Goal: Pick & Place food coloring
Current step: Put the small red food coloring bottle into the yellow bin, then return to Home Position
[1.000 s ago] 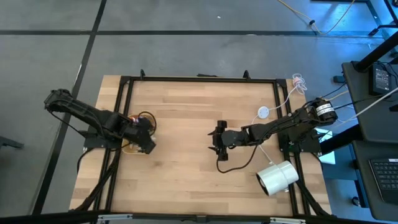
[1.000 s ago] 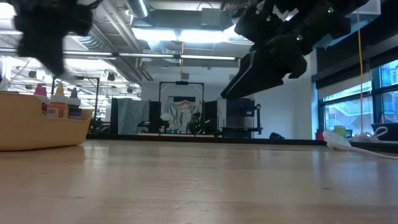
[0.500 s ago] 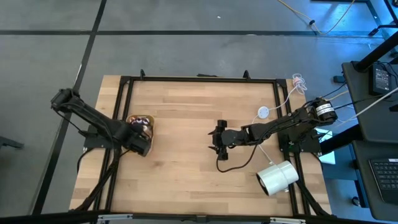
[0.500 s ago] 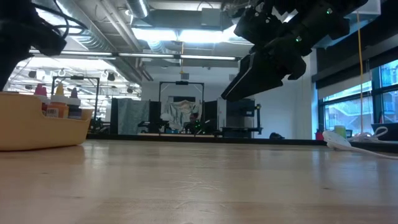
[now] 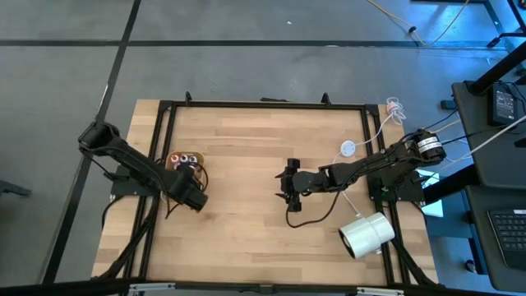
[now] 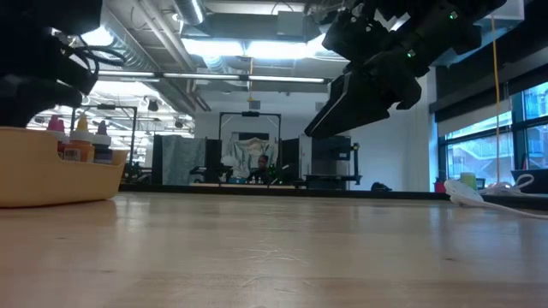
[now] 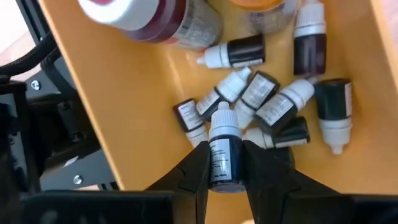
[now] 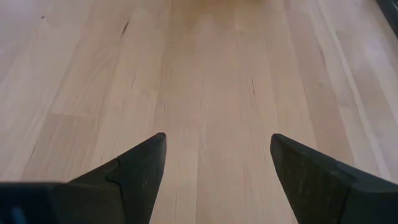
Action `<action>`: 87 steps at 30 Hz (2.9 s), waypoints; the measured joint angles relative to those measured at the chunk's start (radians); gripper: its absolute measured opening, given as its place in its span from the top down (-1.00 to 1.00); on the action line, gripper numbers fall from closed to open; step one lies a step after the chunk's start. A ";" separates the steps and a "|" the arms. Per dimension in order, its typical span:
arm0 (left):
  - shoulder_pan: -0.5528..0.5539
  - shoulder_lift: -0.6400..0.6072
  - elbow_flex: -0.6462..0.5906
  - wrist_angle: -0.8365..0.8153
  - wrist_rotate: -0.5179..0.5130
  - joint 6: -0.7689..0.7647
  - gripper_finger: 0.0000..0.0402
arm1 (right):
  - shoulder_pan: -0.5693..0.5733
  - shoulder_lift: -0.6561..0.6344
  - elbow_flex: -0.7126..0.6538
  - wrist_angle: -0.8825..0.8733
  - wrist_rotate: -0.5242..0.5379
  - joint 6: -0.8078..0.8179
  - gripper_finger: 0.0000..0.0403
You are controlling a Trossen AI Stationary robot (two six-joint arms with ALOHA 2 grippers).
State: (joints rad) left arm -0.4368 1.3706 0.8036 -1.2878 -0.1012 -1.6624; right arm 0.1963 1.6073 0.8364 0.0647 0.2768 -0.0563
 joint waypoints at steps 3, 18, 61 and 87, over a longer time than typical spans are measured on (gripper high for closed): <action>0.000 0.030 0.000 0.024 -0.019 -0.003 0.58 | 0.000 0.000 0.000 -0.012 0.000 0.000 -0.44; 0.000 0.120 0.000 0.075 -0.056 0.000 0.57 | 0.000 0.000 0.000 -0.060 0.000 -0.001 -0.44; -0.007 -0.127 0.229 0.330 -0.189 0.727 0.32 | 0.041 -0.276 -0.017 -0.264 -0.106 -0.050 -0.44; 0.289 -1.062 -0.473 1.270 0.120 1.436 0.32 | 0.116 -1.054 -0.529 -0.053 -0.095 0.086 -0.44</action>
State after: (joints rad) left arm -0.1480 0.3086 0.3309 -0.0176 0.0186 -0.2266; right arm 0.3120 0.5530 0.3074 0.0118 0.1819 0.0301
